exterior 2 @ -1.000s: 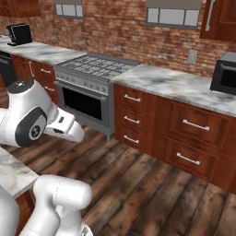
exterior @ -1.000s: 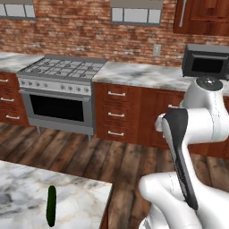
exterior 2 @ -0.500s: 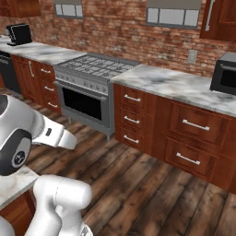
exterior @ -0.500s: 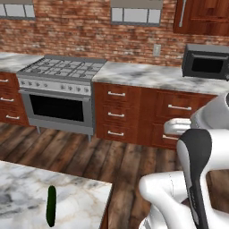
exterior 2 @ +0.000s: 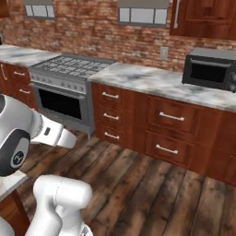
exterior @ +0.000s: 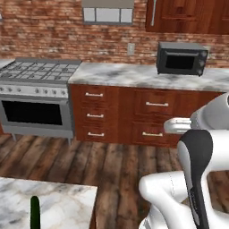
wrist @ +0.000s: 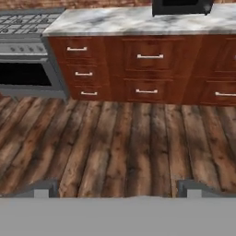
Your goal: Open the fridge, remove the kiwi, cucumber, and chicken drumstick, and place them on any counter.
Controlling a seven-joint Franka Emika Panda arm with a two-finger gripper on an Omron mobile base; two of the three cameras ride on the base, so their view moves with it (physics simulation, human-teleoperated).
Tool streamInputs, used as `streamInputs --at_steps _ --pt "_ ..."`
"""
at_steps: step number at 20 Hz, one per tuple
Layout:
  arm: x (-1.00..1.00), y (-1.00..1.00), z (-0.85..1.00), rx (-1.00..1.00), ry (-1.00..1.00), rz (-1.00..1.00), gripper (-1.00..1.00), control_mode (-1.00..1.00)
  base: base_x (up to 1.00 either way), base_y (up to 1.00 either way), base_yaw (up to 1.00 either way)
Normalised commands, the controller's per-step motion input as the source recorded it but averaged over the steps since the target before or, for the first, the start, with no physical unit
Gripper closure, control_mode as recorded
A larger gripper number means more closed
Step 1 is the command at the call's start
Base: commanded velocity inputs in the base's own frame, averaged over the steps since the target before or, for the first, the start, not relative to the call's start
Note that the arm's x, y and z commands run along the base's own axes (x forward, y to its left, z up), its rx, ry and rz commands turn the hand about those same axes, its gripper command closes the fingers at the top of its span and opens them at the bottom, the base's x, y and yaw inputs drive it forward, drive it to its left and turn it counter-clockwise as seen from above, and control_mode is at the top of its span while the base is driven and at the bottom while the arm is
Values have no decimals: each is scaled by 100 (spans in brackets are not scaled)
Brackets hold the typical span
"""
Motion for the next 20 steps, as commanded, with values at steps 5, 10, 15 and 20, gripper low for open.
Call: streamInputs --at_steps 5,10,15,20 --pt "0 0 0 0 0 0 -100 100 -38 -53 -67" --pt "0 0 0 0 0 0 -100 100 0 -61 -82" --pt "0 0 0 0 0 0 -100 100 7 -88 -68" --pt "0 0 0 0 0 0 -100 100 0 -79 -73"
